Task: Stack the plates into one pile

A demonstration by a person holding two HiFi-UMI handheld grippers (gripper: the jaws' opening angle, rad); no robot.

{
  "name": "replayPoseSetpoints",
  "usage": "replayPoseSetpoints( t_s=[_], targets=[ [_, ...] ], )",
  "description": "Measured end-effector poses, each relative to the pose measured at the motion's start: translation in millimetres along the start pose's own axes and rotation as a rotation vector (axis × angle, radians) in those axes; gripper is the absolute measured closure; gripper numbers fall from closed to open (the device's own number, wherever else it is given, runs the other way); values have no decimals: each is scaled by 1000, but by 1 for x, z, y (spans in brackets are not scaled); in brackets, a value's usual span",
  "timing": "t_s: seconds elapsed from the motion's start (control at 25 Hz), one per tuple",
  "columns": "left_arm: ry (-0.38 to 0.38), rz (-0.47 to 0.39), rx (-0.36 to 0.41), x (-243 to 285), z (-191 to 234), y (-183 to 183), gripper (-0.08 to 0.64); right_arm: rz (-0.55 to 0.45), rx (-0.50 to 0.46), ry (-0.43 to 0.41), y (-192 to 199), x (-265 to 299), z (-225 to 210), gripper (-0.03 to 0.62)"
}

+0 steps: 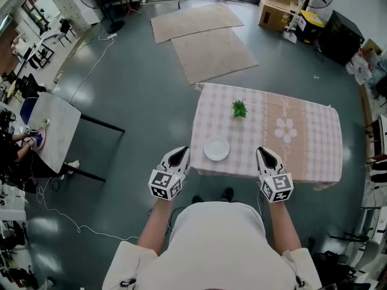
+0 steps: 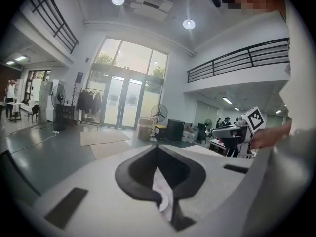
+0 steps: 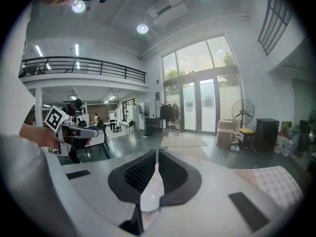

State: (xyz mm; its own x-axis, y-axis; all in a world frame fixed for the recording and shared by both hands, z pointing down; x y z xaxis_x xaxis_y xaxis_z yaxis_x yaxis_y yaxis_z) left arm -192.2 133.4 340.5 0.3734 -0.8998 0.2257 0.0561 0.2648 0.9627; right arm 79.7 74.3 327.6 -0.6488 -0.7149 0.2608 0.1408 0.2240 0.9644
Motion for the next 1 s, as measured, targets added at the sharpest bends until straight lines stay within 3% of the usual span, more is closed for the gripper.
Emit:
replayPoseSetpoints(
  t_s=[1.0],
  targets=[
    [-7,20,-53,-8,-3,16,552,-8,21,-7,1,-11,8,554]
  ],
)
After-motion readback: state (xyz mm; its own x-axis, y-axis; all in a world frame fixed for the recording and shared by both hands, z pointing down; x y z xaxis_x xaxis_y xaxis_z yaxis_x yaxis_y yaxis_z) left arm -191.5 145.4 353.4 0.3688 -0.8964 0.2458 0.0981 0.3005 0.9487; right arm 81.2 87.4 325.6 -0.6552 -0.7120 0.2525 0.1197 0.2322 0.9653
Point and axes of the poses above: the fingertips, and each gripper's own axes: x forward along the fingers, z to its left, y out of its underside, the point moved 2 cm from there along -x, backward along the fingers, and after that the axes turned 1 degree about -z, right-handed, at the moved point
